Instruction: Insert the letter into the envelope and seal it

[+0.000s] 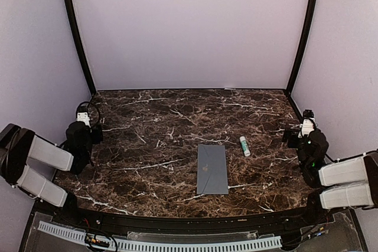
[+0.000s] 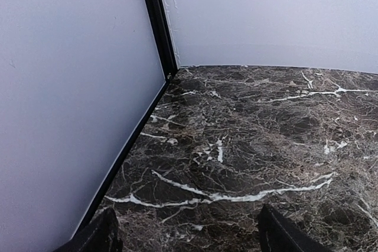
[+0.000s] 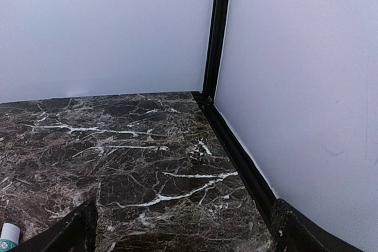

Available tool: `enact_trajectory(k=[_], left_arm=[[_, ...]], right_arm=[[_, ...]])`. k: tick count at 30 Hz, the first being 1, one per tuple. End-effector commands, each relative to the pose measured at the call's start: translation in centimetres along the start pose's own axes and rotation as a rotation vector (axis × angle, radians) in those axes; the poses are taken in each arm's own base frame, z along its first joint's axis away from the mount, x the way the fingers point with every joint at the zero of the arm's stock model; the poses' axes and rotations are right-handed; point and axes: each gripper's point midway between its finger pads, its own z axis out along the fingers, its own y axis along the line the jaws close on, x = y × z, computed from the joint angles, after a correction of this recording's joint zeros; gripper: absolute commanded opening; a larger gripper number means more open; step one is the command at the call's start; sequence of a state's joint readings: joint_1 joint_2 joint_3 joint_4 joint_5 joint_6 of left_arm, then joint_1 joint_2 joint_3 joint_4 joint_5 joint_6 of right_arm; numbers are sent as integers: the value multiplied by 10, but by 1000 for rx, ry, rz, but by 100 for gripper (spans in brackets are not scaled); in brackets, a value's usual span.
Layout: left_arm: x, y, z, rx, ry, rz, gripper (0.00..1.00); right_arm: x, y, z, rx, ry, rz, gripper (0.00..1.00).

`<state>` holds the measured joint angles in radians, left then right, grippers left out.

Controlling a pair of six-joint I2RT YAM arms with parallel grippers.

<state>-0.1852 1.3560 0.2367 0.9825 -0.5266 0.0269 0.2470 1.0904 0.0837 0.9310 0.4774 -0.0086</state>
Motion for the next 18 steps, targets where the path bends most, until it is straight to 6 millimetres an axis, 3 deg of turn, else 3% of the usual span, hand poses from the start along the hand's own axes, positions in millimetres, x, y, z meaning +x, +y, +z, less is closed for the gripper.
enact_trajectory(k=[1, 5, 11, 16, 18], left_arm=[[-30, -9, 10, 60, -105, -82, 80], [-34, -7, 13, 77, -144, -99, 79], [-30, -20, 20, 132, -153, -57, 76], [-25, -19, 26, 147, -126, -75, 79], [-25, -15, 27, 135, -125, -89, 80]], right_arm=[[-51, -3, -7, -35, -260, 49, 99], [-43, -2, 5, -66, -250, 60, 99], [-19, 7, 27, -133, -185, 55, 98], [-13, 18, 40, -178, -140, 29, 95], [-14, 10, 46, -127, -142, 41, 98]])
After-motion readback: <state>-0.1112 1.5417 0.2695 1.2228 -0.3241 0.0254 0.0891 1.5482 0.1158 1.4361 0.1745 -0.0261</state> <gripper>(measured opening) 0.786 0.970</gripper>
